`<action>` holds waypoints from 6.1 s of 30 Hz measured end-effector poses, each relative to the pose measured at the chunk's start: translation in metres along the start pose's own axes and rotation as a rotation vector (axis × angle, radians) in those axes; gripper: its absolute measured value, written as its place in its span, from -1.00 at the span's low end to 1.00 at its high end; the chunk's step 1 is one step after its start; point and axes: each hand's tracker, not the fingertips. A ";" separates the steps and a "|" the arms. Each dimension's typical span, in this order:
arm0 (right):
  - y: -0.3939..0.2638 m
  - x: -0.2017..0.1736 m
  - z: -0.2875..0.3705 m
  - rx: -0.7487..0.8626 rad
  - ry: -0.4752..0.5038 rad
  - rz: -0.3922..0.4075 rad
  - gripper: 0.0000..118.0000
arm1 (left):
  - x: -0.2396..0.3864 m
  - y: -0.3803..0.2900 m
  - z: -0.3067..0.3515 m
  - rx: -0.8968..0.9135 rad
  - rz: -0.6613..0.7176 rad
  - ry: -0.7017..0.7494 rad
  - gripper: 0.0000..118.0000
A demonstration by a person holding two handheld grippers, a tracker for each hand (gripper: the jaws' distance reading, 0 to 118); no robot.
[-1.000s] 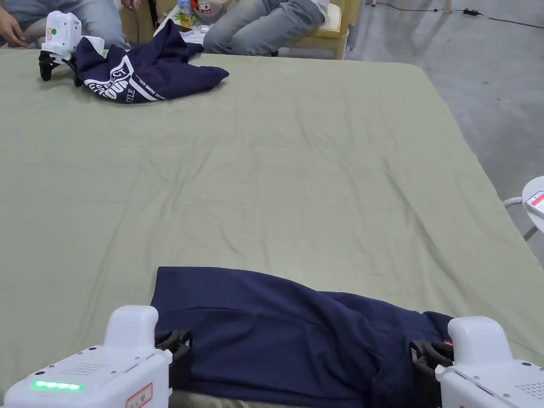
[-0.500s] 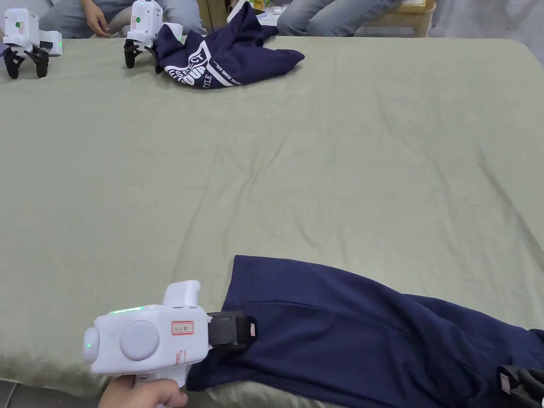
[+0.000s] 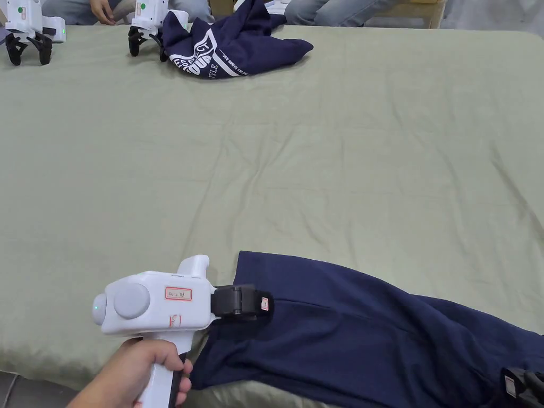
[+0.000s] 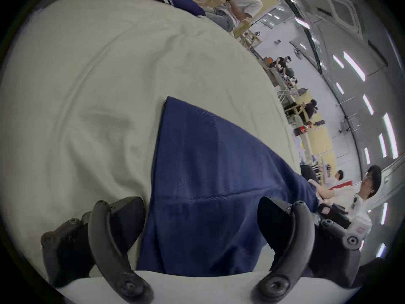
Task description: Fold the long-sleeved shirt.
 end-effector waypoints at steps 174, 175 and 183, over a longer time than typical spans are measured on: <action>0.014 -0.016 -0.109 -0.188 0.136 0.051 -1.00 | 0.095 -0.028 -0.058 -0.154 -0.216 -0.119 0.78; 0.015 -0.014 -0.110 -0.190 0.142 0.046 -1.00 | 0.095 -0.028 -0.067 -0.195 -0.226 -0.105 0.77; 0.015 -0.011 -0.110 -0.188 0.173 0.019 -1.00 | 0.111 -0.034 -0.094 -0.239 -0.206 -0.226 0.66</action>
